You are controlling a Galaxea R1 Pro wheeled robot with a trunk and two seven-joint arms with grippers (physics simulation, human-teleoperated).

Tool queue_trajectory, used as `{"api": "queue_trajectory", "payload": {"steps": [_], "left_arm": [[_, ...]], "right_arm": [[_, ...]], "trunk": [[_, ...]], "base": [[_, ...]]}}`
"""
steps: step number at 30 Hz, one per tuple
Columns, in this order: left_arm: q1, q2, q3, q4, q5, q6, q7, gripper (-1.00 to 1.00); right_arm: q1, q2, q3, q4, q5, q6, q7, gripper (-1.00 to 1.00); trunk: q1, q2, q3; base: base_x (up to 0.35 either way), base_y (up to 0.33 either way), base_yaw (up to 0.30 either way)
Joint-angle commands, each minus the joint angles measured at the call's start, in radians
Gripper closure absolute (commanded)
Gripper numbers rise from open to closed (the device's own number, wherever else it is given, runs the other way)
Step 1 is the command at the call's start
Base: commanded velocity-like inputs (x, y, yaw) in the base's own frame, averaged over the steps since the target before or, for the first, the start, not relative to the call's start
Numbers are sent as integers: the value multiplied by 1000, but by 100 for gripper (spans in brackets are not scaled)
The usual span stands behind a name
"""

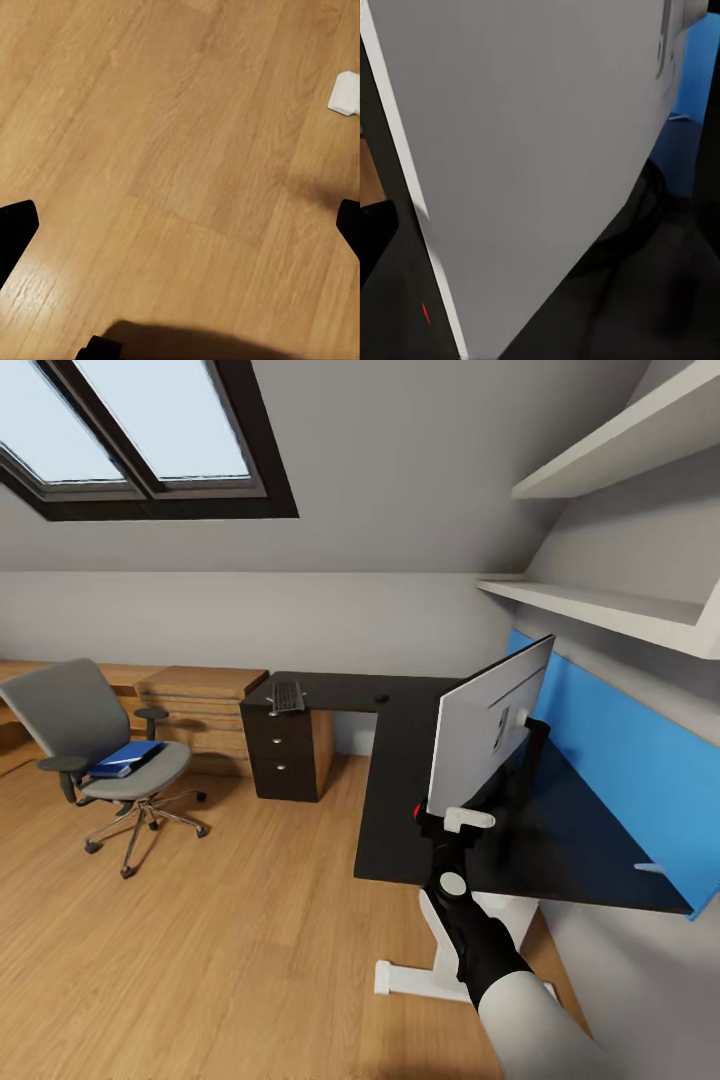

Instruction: In the bedroom, organize the workspace by keeping the computer under the desk, ensuring the monitor is on the desk, placing the keyboard on the desk next to the monitor, placing the mouse on the desk next to the keyboard, moving the folder from the swivel chair onto the desk next to the mouse, stacking the notebook on top of the folder with the pen on top of the notebook, and positioning the swivel chair next to the desk.

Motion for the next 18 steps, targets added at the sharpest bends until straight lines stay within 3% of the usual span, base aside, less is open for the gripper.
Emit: {"api": "queue_trajectory", "payload": {"steps": [1, 18], "left_arm": [[0, -1, 2, 0, 1, -3, 1, -100], [0, -1, 3, 0, 2, -2, 1, -100]], "right_arm": [[-1, 0, 2, 1, 0, -3, -5, -100], [0, 0, 2, 3, -2, -3, -6, -100]], "trunk": [[0, -1, -1], [-62, 111, 49]], "base": [[-27, 2, 0], [-4, 0, 0]]}}
